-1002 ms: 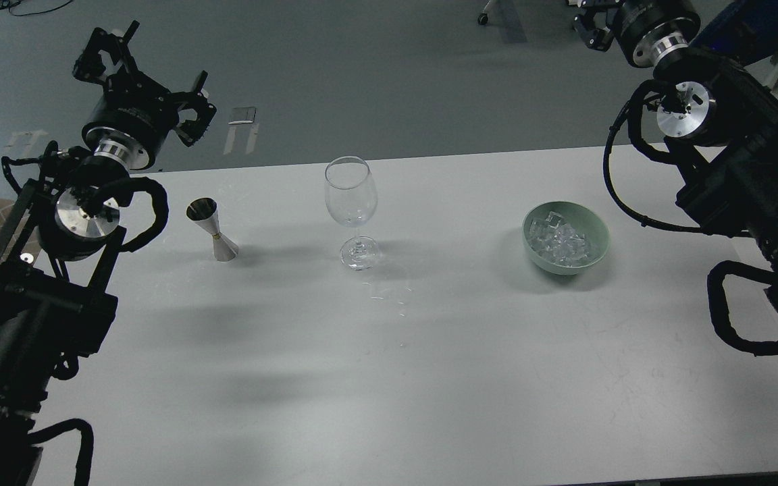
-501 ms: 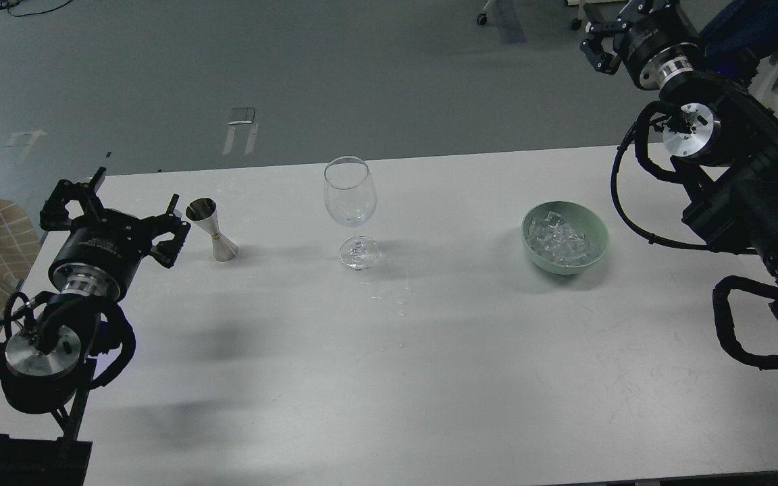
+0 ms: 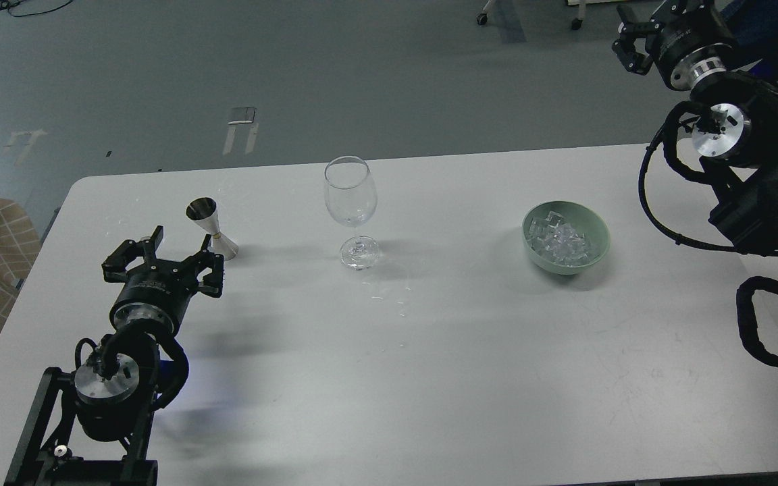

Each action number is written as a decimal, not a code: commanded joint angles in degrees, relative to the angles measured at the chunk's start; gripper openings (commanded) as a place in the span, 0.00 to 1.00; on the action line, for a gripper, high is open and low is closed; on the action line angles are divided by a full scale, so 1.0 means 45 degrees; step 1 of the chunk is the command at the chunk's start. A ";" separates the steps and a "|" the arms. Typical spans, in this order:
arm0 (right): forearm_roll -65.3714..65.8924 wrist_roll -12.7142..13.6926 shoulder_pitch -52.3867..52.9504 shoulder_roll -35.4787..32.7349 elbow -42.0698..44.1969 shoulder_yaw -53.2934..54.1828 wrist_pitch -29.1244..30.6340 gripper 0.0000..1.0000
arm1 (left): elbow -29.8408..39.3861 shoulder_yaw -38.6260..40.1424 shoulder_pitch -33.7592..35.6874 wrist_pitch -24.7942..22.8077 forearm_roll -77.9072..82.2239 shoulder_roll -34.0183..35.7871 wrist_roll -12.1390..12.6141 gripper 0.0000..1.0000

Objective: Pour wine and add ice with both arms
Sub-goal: 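Lower the left gripper onto the silver jigger and close around it, then lift the jigger with the left gripper and carry it toward the wine glass, then position the jigger above the wine glass rim and start tilting it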

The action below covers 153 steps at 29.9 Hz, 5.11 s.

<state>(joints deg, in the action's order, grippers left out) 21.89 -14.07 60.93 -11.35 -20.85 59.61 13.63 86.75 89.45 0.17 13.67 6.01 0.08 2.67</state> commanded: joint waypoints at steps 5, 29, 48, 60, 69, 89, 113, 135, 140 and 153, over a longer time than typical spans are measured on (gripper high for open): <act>0.0019 0.0002 -0.0004 -0.0017 -0.0015 -0.0024 -0.0002 1.00 | -0.3005 0.0005 0.1073 -0.0831 -0.0086 -0.0019 -0.0106 0.57; 0.0038 0.0022 -0.0062 -0.0134 0.0004 -0.0415 0.0017 1.00 | -0.7790 0.0025 0.4139 -0.2609 -0.0477 -0.0019 -0.0516 0.58; 0.0038 0.0041 -0.0082 -0.0134 0.0024 -0.0415 0.0018 1.00 | -0.9668 0.0025 0.5645 -0.3077 -0.0672 -0.0019 -0.0750 0.56; 0.0038 0.0080 -0.0062 -0.0134 0.0024 -0.0434 0.0037 1.00 | -0.9688 0.0025 0.5645 -0.3917 -0.0672 -0.0019 -0.0711 0.27; 0.0058 0.0100 -0.0023 -0.0173 0.0082 -0.0434 0.0018 1.00 | -0.9688 0.0044 0.5645 -0.4268 -0.0672 -0.0019 -0.0750 0.23; 0.0038 0.0100 -0.0062 -0.0173 0.0024 -0.0434 0.0018 1.00 | -0.6371 -0.0189 0.5431 -0.3859 -0.1180 -0.0019 -0.0516 0.12; -0.0001 0.0022 -0.0492 -0.0369 0.0043 -0.0434 0.0057 1.00 | -0.3985 -0.3178 0.5372 -0.2413 -0.1102 -0.0019 0.0128 0.09; -0.0001 0.0021 -0.0570 -0.0427 0.0004 -0.0376 0.0076 1.00 | -0.3087 -0.3998 0.5470 -0.2355 0.0029 -0.0019 0.0187 0.09; -0.0001 0.0002 -0.0570 -0.0447 -0.0015 -0.0395 0.0076 1.00 | -0.2969 -0.4018 0.5508 -0.2082 0.0323 -0.0019 0.0187 0.07; -0.0001 0.0022 -0.0590 -0.0447 -0.0015 -0.0434 0.0135 1.00 | -0.2969 -0.4135 0.5587 -0.2023 0.1417 -0.0019 0.0343 0.07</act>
<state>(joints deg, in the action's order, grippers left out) 21.88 -13.97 58.29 -13.38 -20.89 57.65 14.22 73.41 71.09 25.19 4.59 10.98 0.00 3.98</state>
